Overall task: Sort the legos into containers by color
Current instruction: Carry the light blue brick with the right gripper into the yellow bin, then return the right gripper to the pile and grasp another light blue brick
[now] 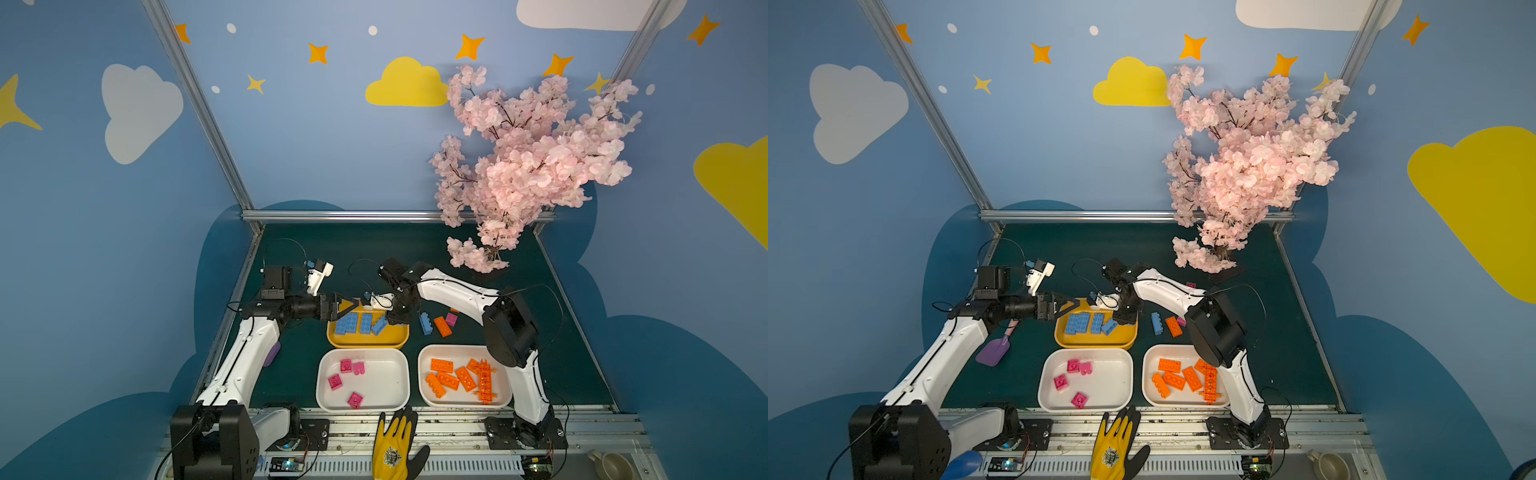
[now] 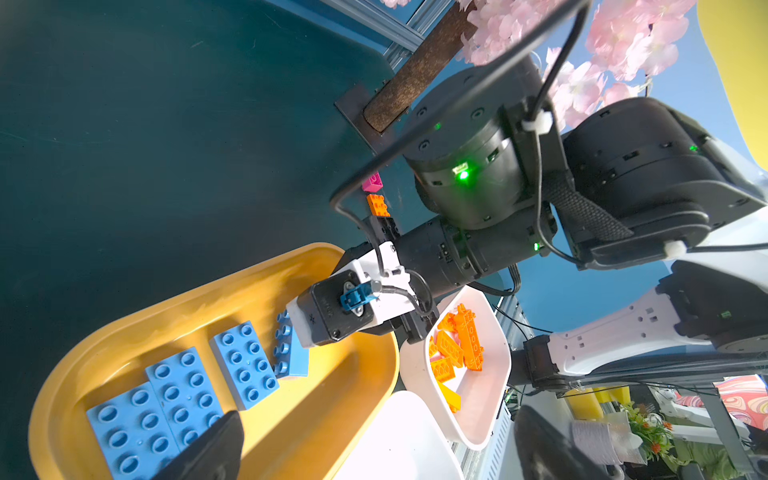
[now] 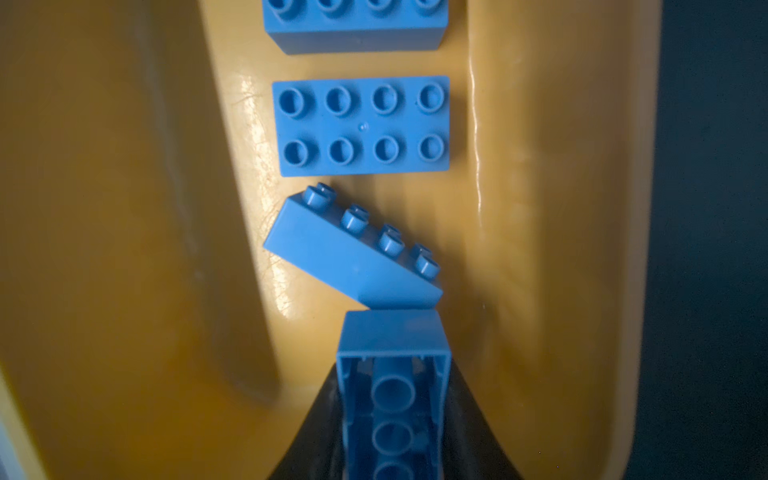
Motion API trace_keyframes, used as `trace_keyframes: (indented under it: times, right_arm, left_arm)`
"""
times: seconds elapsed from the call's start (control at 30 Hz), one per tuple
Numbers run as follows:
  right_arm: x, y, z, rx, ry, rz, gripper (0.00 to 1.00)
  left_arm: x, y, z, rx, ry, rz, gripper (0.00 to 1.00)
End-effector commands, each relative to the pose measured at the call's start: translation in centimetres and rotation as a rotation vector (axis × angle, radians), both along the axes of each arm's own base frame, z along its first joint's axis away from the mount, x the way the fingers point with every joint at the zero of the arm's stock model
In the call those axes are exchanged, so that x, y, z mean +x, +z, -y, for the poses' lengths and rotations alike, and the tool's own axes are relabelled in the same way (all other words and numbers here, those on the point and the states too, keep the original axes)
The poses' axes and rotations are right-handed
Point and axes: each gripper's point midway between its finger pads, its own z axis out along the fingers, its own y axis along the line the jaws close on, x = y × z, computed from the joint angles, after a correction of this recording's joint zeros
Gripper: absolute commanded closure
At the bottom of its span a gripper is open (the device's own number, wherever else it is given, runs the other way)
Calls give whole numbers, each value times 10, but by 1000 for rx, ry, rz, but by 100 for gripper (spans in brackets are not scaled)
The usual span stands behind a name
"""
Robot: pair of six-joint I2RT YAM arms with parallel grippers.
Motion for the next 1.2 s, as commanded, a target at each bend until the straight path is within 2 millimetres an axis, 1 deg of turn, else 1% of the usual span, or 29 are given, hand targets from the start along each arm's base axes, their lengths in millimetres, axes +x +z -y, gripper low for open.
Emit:
trace_keyframes:
  times: [0.0,0.03,0.1,0.2,0.3,0.43,0.5,0.57,0.6,0.67,0.77,0.87,0.93,1.0,1.03,1.17]
  right_arm:
    - [2,3,-5,-7,10,13,57]
    - [3,6,-6,0,6,16,52]
    - [4,15,-9,25,3,27,48]
    - [8,31,-10,60,-13,46,46]
    - [14,48,-5,82,-34,76,45]
    - [26,72,12,102,-104,113,45]
    - [27,86,23,133,-156,105,43]
    - [26,94,38,148,-205,93,42]
    - [26,94,46,146,-228,88,42]
    - [28,91,68,122,-313,74,40]
    - [29,80,93,90,-490,31,38]
    - [26,64,108,45,-720,-24,38]
    - [22,52,111,35,-826,-63,37]
    - [17,40,108,48,-913,-111,37]
    - [15,32,106,45,-951,-127,35]
    - [8,4,102,8,-1006,-146,35]
  left_arm:
    - [-1,0,0,-8,-4,7,0]
    - [-1,0,0,-9,-4,5,1]
    - [-1,0,0,-9,-4,5,0]
    - [-1,1,0,-7,-4,7,1]
    - [-1,1,0,-3,-1,11,1]
    - [0,0,-1,-2,3,8,1]
    - [0,1,-1,-6,1,10,1]
    - [1,1,0,-10,2,9,1]
    - [0,2,0,-12,0,9,1]
    - [0,2,1,-19,-4,8,1]
    - [0,3,1,-22,-6,12,0]
    - [2,4,1,-25,-5,12,1]
    - [3,4,1,-28,-3,10,1]
    - [3,5,1,-30,-5,12,0]
    - [3,5,1,-30,-5,10,1]
    - [2,6,2,-29,-9,14,1]
